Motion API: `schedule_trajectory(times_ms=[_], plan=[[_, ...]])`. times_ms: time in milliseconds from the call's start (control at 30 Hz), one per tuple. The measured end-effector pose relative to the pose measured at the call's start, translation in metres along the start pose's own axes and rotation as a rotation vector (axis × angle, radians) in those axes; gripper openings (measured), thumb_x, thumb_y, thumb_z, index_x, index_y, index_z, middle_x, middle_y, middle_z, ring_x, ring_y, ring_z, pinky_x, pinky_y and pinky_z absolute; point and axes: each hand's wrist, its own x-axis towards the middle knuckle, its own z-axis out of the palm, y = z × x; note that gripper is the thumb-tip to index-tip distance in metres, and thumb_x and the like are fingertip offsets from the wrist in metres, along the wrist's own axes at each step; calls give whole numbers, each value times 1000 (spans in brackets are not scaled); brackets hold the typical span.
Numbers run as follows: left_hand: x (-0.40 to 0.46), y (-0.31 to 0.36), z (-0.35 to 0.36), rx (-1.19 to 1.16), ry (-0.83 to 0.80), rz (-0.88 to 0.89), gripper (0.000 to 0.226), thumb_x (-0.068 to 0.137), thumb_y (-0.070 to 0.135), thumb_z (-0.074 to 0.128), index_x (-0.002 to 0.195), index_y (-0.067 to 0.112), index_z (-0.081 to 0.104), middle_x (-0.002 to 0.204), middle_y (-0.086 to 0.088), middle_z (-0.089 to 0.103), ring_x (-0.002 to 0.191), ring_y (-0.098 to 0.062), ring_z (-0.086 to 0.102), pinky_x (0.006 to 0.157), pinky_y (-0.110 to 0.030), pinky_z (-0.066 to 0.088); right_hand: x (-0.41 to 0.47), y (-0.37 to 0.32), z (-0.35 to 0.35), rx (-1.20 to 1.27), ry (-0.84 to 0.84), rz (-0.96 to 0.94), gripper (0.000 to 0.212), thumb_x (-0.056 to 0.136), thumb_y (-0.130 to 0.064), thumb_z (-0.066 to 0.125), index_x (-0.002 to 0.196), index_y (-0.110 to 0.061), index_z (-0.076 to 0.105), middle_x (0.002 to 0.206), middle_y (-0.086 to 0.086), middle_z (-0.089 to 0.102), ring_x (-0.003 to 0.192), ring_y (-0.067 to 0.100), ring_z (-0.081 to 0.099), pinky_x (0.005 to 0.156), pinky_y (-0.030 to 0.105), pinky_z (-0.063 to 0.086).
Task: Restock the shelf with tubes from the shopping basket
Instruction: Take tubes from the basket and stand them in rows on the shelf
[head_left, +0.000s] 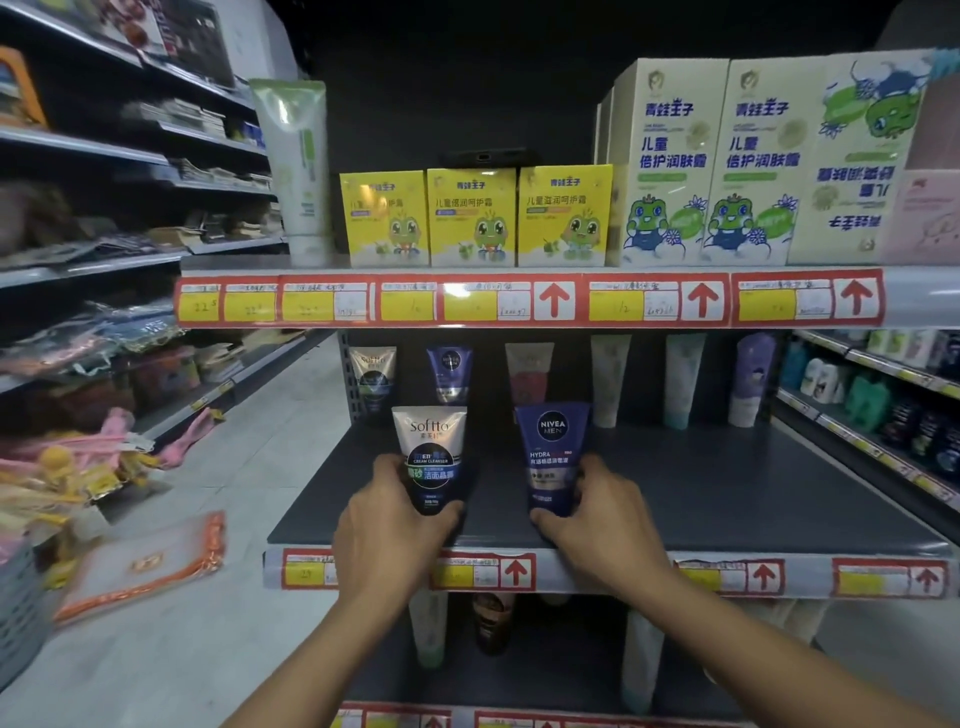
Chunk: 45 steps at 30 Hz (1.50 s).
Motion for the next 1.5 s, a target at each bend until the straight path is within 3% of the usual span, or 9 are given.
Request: schedule_trajectory(times_ms=[200, 367, 500, 633, 933, 1033, 1133, 1267, 1500], plan=[[38, -14, 3, 67, -51, -81, 73, 69, 60, 87, 121, 24, 51, 114, -4, 71, 102, -31, 69, 73, -38, 53, 29, -27, 19, 22, -55, -5, 62, 70, -42, 91, 120, -21, 60, 117, -3, 72, 104, 18, 69, 82, 30, 55], [77, -34, 1, 79, -51, -108, 83, 64, 59, 91, 127, 23, 52, 123, -5, 71, 109, -32, 69, 82, -44, 59, 58, -53, 47, 3, -73, -45, 52, 73, -39, 89, 116, -22, 65, 117, -1, 73, 107, 20, 69, 79, 25, 47], [108, -47, 2, 89, -74, -114, 83, 64, 58, 92, 128, 20, 55, 124, -7, 70, 110, -32, 68, 77, -39, 53, 77, -65, 68, 18, -48, -57, 52, 77, -36, 89, 122, -21, 67, 123, 3, 71, 112, 22, 68, 87, 28, 50], [133, -58, 7, 77, -65, -127, 84, 62, 57, 92, 126, 17, 55, 121, -9, 68, 109, -33, 67, 79, -40, 53, 99, -71, 85, -4, -29, -75, 47, 80, -33, 87, 121, -18, 69, 122, 6, 72, 111, 25, 68, 83, 25, 48], [174, -74, 29, -25, -34, -152, 64, 80, 46, 83, 125, 11, 54, 111, -12, 65, 110, -37, 64, 76, -39, 45, 139, -82, 115, -33, 18, -28, 60, 82, -33, 85, 131, -10, 61, 130, 13, 66, 119, 30, 63, 91, 31, 50], [176, -79, 36, -71, -7, -144, 63, 80, 51, 81, 123, 11, 57, 111, -12, 67, 107, -36, 65, 74, -36, 42, 141, -81, 122, -15, 29, -30, 58, 84, -34, 83, 131, -9, 60, 130, 14, 65, 121, 33, 62, 93, 32, 49], [175, -80, 38, -96, -21, -123, 73, 70, 63, 73, 121, 13, 56, 113, -12, 69, 106, -37, 66, 80, -41, 53, 141, -80, 122, -1, 13, -34, 55, 87, -33, 80, 131, -8, 58, 132, 15, 63, 121, 34, 62, 93, 32, 48], [180, -86, 45, -47, 11, -122, 86, 54, 81, 56, 113, 18, 61, 102, -8, 72, 100, -34, 69, 82, -45, 60, 141, -79, 120, 14, 30, -13, 47, 84, -35, 80, 122, -11, 65, 124, 14, 69, 114, 32, 66, 85, 30, 50], [180, -84, 40, -27, -23, -114, 76, 63, 72, 61, 113, 14, 65, 105, -12, 72, 99, -36, 67, 81, -45, 59, 148, -74, 127, -3, 17, -4, 36, 83, -46, 77, 99, -14, 73, 100, 6, 73, 96, 26, 70, 69, 25, 42]])
